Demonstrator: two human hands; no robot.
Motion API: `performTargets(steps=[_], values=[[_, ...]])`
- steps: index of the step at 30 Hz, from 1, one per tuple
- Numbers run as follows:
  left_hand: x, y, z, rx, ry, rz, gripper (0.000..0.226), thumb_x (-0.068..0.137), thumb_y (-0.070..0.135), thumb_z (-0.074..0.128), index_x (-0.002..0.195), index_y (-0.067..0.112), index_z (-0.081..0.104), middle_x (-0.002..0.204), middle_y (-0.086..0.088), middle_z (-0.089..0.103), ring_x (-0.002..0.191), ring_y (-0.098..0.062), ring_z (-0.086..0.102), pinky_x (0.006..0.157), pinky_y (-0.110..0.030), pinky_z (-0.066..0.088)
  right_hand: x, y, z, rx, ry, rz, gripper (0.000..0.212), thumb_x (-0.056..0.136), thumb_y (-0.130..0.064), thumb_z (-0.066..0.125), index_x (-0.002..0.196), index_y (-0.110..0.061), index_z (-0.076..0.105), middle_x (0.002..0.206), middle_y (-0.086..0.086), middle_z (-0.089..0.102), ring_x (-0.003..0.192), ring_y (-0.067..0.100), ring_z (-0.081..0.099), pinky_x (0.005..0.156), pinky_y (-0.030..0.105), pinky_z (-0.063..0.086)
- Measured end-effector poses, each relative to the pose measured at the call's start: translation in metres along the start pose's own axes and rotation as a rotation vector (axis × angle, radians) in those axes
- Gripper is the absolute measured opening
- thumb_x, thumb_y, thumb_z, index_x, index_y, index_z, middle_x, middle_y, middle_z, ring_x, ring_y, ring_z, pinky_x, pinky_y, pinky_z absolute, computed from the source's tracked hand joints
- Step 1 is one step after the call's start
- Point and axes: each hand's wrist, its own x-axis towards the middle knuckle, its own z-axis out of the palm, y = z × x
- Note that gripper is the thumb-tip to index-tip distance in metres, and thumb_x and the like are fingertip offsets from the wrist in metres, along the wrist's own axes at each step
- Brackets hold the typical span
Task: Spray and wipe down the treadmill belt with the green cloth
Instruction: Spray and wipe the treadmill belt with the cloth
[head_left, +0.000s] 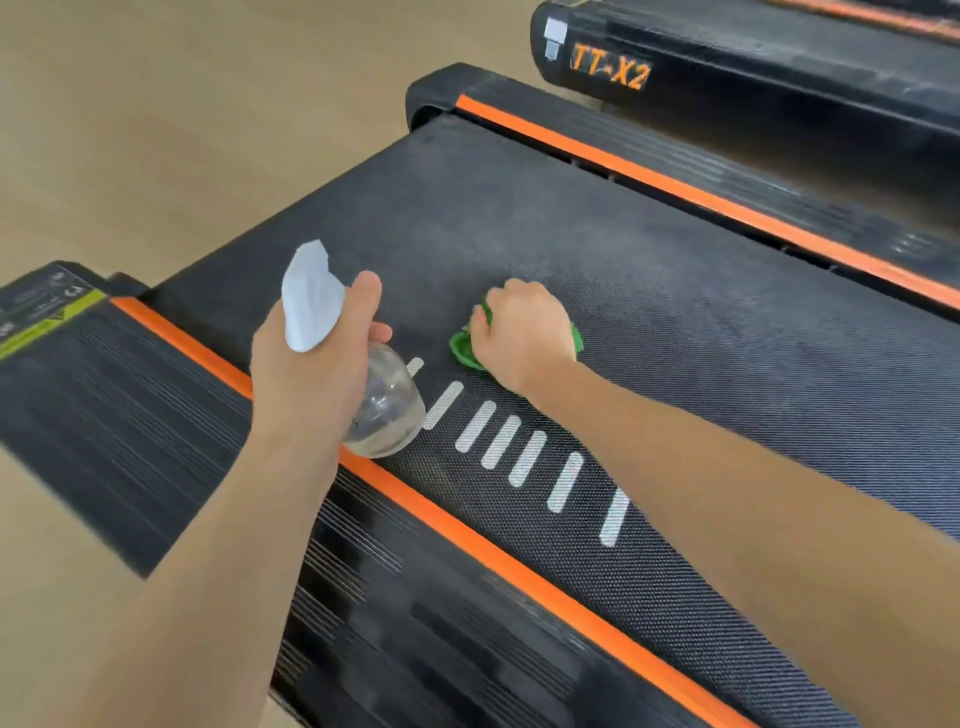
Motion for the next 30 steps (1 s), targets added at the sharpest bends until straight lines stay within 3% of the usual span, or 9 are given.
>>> performTargets(steps=[2, 6, 10, 13, 16, 18, 25, 28, 30], values=[[0.000, 0.002, -0.003, 0.019, -0.021, 0.013, 0.019, 0.093, 0.053, 0.069, 0.097, 0.036, 0.062, 0.084, 0.011, 0.079, 0.058, 0.011, 0.058, 0.071, -0.025, 0.045, -0.030, -0.010, -0.002, 0.007, -0.005, -0.036, 0.033, 0.097, -0.033, 0.047, 0.080, -0.009, 0.061, 0.085, 0.012, 0.060, 0.082, 0.034, 0.058, 0.070, 0.038, 0.045], [0.006, 0.003, -0.010, 0.014, -0.002, 0.006, 0.020, 0.093, 0.054, 0.068, 0.099, 0.036, 0.062, 0.084, 0.013, 0.079, 0.067, 0.008, 0.062, 0.074, -0.025, 0.044, -0.129, -0.013, -0.030, 0.173, -0.088, -0.401, 0.028, 0.091, -0.030, 0.051, 0.070, -0.013, 0.055, 0.074, 0.007, 0.053, 0.068, 0.028, 0.049, 0.065, 0.036, 0.041], [0.008, 0.001, -0.010, -0.010, 0.004, 0.000, 0.020, 0.094, 0.055, 0.068, 0.098, 0.037, 0.060, 0.085, 0.014, 0.079, 0.073, 0.006, 0.063, 0.077, -0.026, 0.045, -0.110, 0.008, -0.028, 0.086, -0.074, -0.654, 0.028, 0.093, -0.027, 0.054, 0.069, -0.013, 0.055, 0.071, 0.006, 0.052, 0.063, 0.027, 0.046, 0.061, 0.035, 0.038], [0.011, -0.002, -0.011, 0.001, -0.006, -0.002, 0.022, 0.093, 0.056, 0.068, 0.100, 0.036, 0.061, 0.084, 0.014, 0.079, 0.060, 0.008, 0.058, 0.073, -0.027, 0.046, -0.042, 0.011, -0.012, -0.048, -0.010, -0.456, 0.032, 0.094, -0.029, 0.047, 0.071, -0.010, 0.059, 0.075, 0.011, 0.058, 0.070, 0.033, 0.056, 0.062, 0.035, 0.046], [0.013, -0.001, -0.012, 0.005, -0.011, -0.022, 0.022, 0.093, 0.056, 0.069, 0.098, 0.036, 0.061, 0.083, 0.013, 0.080, 0.056, 0.010, 0.058, 0.066, -0.022, 0.046, 0.020, 0.001, 0.007, -0.068, -0.015, -0.086, 0.036, 0.101, -0.033, 0.042, 0.088, -0.008, 0.063, 0.095, 0.012, 0.061, 0.093, 0.034, 0.057, 0.072, 0.036, 0.038], [0.015, 0.000, -0.014, 0.001, -0.023, -0.040, 0.023, 0.093, 0.056, 0.068, 0.095, 0.035, 0.062, 0.080, 0.012, 0.079, 0.052, 0.011, 0.057, 0.058, -0.019, 0.044, 0.030, -0.014, 0.011, -0.088, -0.003, -0.012, 0.036, 0.102, -0.034, 0.041, 0.092, -0.008, 0.063, 0.099, 0.012, 0.061, 0.096, 0.034, 0.057, 0.075, 0.038, 0.041], [0.020, 0.005, -0.024, 0.042, -0.164, -0.188, 0.034, 0.087, 0.055, 0.074, 0.078, 0.022, 0.073, 0.071, 0.008, 0.078, 0.070, -0.017, 0.065, 0.076, -0.038, 0.056, -0.116, 0.011, -0.032, 0.097, -0.047, -0.414, 0.029, 0.096, -0.030, 0.048, 0.072, -0.015, 0.055, 0.075, 0.002, 0.052, 0.069, 0.026, 0.049, 0.066, 0.036, 0.042], [0.024, 0.003, -0.023, 0.003, -0.237, -0.221, 0.032, 0.072, 0.058, 0.078, 0.063, 0.028, 0.077, 0.084, 0.008, 0.081, 0.088, -0.024, 0.073, 0.100, -0.049, 0.057, -0.132, 0.028, -0.035, 0.109, -0.017, -0.444, 0.027, 0.094, -0.025, 0.054, 0.069, -0.017, 0.049, 0.073, -0.001, 0.046, 0.065, 0.021, 0.042, 0.062, 0.033, 0.039], [0.028, 0.001, -0.021, -0.029, -0.255, -0.233, 0.031, 0.068, 0.057, 0.075, 0.054, 0.029, 0.074, 0.090, 0.008, 0.081, 0.091, -0.024, 0.074, 0.102, -0.047, 0.056, -0.131, 0.026, -0.034, 0.107, 0.013, -0.441, 0.027, 0.094, -0.025, 0.055, 0.069, -0.017, 0.049, 0.073, -0.002, 0.045, 0.065, 0.021, 0.041, 0.061, 0.033, 0.037]])
